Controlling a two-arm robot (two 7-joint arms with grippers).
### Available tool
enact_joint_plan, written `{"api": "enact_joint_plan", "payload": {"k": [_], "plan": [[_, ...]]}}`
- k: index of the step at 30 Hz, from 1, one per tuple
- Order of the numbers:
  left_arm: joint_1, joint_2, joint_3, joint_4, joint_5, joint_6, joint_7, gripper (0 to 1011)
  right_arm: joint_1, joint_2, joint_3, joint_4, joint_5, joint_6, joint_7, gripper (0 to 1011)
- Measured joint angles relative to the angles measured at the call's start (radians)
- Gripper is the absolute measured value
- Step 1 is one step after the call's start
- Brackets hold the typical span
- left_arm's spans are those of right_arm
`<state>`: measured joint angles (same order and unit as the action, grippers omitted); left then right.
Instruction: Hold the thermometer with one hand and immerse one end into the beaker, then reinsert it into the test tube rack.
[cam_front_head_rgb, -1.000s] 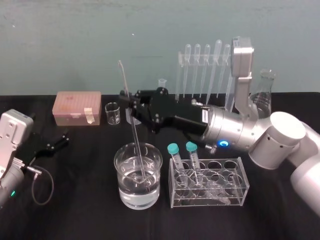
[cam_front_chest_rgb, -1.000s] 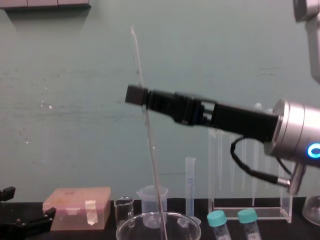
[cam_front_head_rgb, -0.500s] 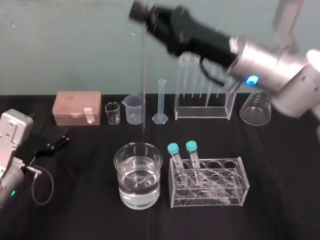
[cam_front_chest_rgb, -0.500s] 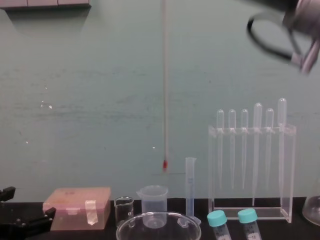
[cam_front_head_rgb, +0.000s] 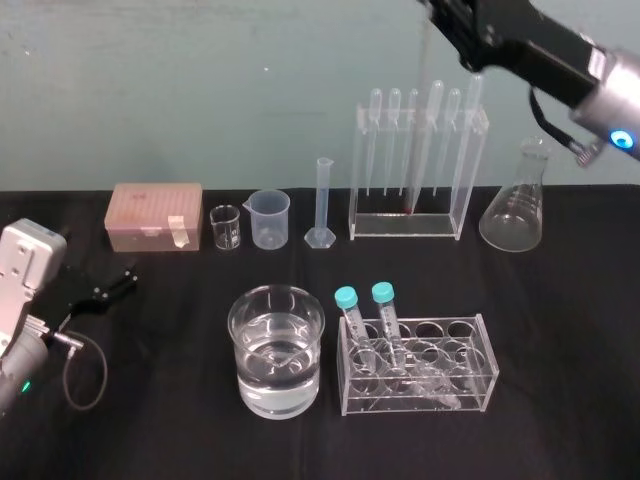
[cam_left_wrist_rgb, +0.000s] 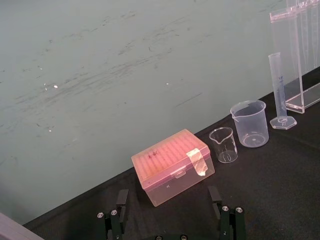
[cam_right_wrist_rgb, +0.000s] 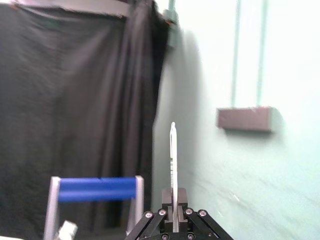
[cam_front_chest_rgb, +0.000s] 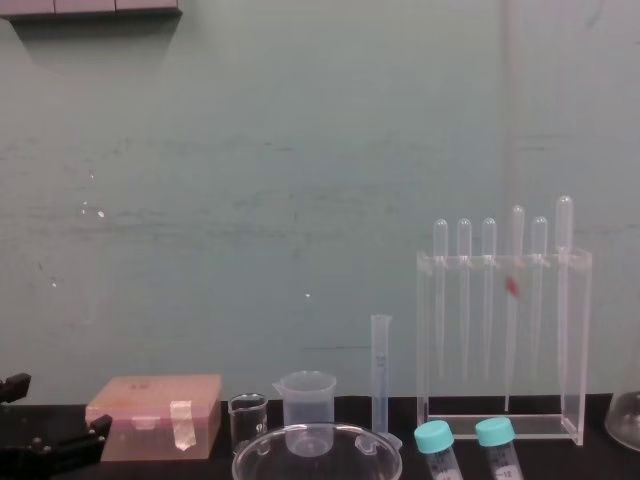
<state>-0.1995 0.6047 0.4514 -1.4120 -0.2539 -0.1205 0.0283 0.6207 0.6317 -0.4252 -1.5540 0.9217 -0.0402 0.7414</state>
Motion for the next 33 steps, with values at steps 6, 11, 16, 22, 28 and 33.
{"api": "enact_joint_plan", "payload": {"k": [6, 11, 16, 22, 28, 33], "plan": [[0.000, 0.000, 0.000, 0.000, 0.000, 0.000, 0.000, 1008, -0.136, 0.062, 0.047, -0.052, 0.009, 0.003, -0.057, 51], [0.000, 0.000, 0.000, 0.000, 0.000, 0.000, 0.000, 1008, -0.211, 0.082, 0.070, -0.078, 0.025, 0.004, -0.071, 51], [0.000, 0.000, 0.000, 0.000, 0.000, 0.000, 0.000, 1008, -0.259, 0.089, 0.080, -0.086, 0.024, 0.006, -0.077, 51], [0.000, 0.000, 0.000, 0.000, 0.000, 0.000, 0.000, 1008, -0.270, 0.077, 0.072, -0.066, 0.001, 0.005, -0.074, 51], [0.000, 0.000, 0.000, 0.000, 0.000, 0.000, 0.000, 1008, -0.268, 0.052, 0.059, -0.036, -0.016, 0.000, -0.064, 51], [0.000, 0.000, 0.000, 0.000, 0.000, 0.000, 0.000, 1008, -0.261, 0.031, 0.048, -0.006, -0.032, -0.012, -0.051, 51]]}}
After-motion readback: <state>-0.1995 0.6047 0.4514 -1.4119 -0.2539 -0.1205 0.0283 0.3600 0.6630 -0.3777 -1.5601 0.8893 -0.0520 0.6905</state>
